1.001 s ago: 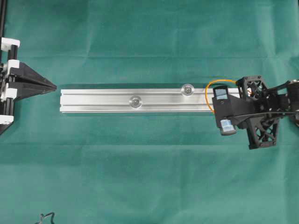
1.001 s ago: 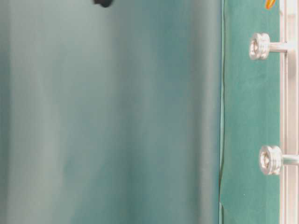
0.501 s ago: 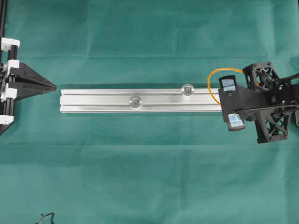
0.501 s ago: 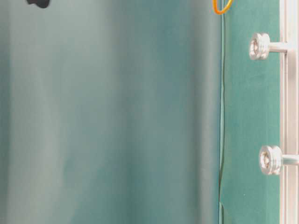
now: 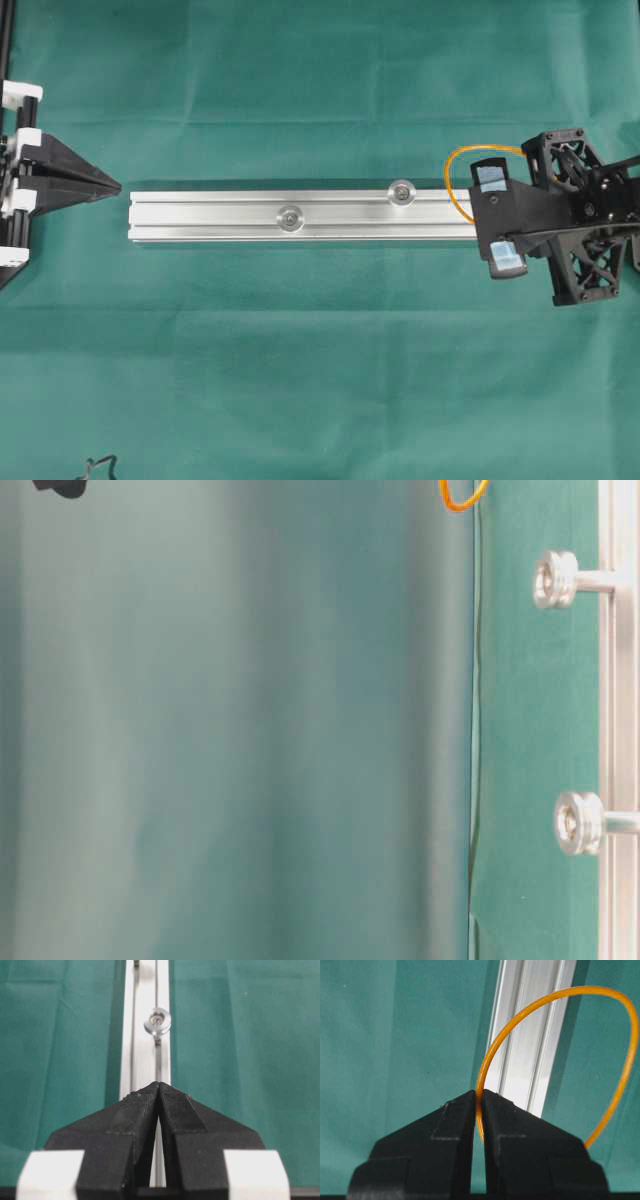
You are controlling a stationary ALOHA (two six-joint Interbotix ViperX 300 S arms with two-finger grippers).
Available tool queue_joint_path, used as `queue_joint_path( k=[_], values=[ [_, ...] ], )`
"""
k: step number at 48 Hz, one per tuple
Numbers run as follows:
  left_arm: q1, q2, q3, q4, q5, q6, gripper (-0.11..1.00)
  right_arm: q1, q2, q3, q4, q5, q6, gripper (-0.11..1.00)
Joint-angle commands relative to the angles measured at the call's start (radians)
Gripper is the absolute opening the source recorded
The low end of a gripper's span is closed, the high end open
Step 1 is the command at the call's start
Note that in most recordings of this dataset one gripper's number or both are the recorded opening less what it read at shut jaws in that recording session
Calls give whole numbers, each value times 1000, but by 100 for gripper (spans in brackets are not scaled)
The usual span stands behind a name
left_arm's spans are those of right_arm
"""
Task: Hook the rubber onto the shaft.
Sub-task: 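Carry the band leftward along the rail toward the right metal stud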
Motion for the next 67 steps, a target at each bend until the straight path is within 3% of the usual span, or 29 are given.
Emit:
queue_joint_path(
  k=[1,22,67],
  values=[
    [-2,6,-32,3,-5,0,0,2,-14,-26,-5,-2,2,7],
    [-2,6,-32,3,-5,0,0,2,34,-61,-37,-31,2,7],
    [-3,8,-32,3,-5,2,0,-14,267,-298,-51,-71,-8,7]
  ],
)
